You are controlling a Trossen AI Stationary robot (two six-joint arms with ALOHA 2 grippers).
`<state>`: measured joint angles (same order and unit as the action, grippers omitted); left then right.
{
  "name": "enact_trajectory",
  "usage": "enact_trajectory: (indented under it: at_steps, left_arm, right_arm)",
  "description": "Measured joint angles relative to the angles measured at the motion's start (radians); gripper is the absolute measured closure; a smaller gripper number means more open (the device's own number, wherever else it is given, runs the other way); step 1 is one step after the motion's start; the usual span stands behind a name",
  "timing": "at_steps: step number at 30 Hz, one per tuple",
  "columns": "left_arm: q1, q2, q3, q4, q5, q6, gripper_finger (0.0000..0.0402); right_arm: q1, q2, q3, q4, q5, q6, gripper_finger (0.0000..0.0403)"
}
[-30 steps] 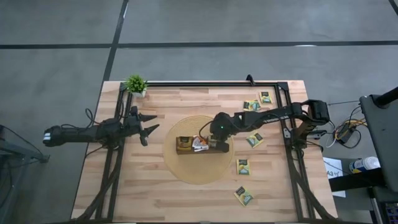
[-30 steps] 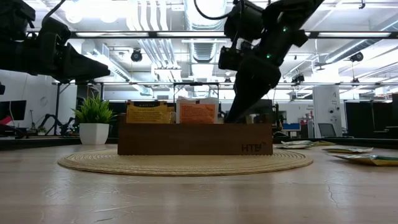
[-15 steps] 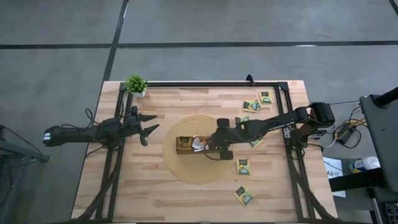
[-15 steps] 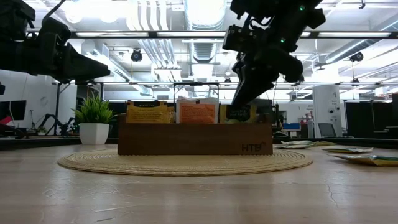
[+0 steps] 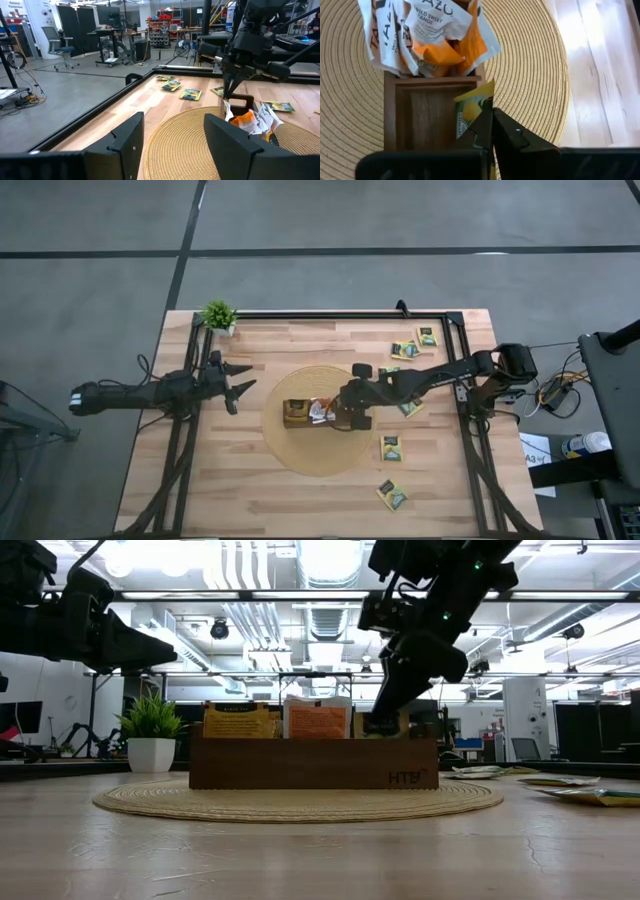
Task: Pick & Place Tea
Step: Put the lemon tea sachet into the right section of the wooden organizer
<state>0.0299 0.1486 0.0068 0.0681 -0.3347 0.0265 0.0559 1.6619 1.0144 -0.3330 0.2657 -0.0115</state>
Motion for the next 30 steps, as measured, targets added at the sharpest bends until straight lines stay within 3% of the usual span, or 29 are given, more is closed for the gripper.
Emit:
enact_trajectory:
  at_steps: [10,22,30]
  left_arm:
    - [0.001,0.000,0.000,0.000,0.000,0.000,0.0199]
    - [0.001,0.000,0.000,0.000,0.000,0.000,0.0199]
    - [0.000,0.000,0.000,0.000,0.000,0.000,0.0199]
  right_arm:
    - [-0.008,0.000,-0.001,0.010,0.022,0.010,0.0379]
    - [-0.008,-0.004,0.010,0.011,0.075,0.031,0.0255]
    - [-0.008,-0.034,0.012,-0.033,0.076,0.045,0.0215]
